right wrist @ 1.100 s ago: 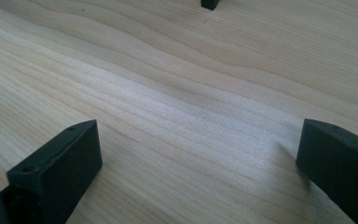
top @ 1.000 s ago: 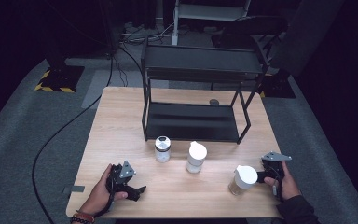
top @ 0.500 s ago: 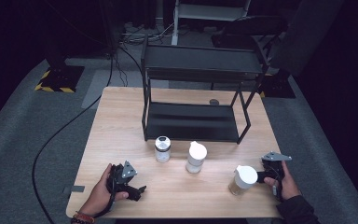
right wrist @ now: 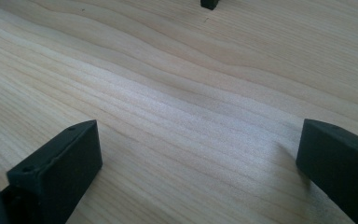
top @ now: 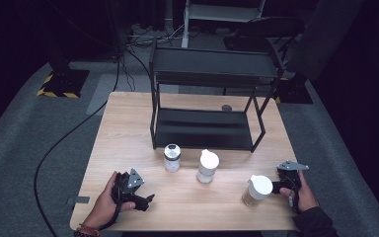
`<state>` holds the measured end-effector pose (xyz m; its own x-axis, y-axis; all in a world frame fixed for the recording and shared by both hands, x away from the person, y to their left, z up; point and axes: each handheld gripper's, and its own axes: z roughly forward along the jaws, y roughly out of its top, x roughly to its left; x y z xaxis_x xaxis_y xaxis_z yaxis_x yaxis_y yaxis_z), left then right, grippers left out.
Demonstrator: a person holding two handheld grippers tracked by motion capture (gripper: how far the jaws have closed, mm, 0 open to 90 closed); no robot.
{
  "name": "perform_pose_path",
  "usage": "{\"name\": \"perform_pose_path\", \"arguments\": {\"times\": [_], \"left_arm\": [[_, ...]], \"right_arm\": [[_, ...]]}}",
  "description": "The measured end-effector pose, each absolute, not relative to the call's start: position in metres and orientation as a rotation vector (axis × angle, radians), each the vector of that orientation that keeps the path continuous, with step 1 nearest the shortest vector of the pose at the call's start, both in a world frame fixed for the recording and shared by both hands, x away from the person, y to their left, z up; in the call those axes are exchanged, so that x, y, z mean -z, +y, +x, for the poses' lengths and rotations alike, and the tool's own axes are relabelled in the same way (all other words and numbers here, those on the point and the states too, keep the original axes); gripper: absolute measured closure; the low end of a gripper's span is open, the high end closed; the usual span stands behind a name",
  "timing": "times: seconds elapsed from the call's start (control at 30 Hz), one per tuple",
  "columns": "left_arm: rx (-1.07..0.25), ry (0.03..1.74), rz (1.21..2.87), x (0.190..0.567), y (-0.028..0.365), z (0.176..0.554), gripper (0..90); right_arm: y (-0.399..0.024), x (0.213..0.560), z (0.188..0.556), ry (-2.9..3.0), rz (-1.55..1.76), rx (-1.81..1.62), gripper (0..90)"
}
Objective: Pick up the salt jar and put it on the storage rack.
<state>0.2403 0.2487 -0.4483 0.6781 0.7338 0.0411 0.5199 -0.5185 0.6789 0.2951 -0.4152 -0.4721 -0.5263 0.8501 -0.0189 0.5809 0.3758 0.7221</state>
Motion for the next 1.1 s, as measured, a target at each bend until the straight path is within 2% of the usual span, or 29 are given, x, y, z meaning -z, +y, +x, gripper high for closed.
{"name": "perform_pose_path", "arguments": {"times": [1.1], "left_arm": [[-0.464,0.96,2.209,0.436,0.245,0.244,2.0]], "right_arm": [[-0.415,0.472,0.295,2.25,1.246,-0.944,0.0]]}}
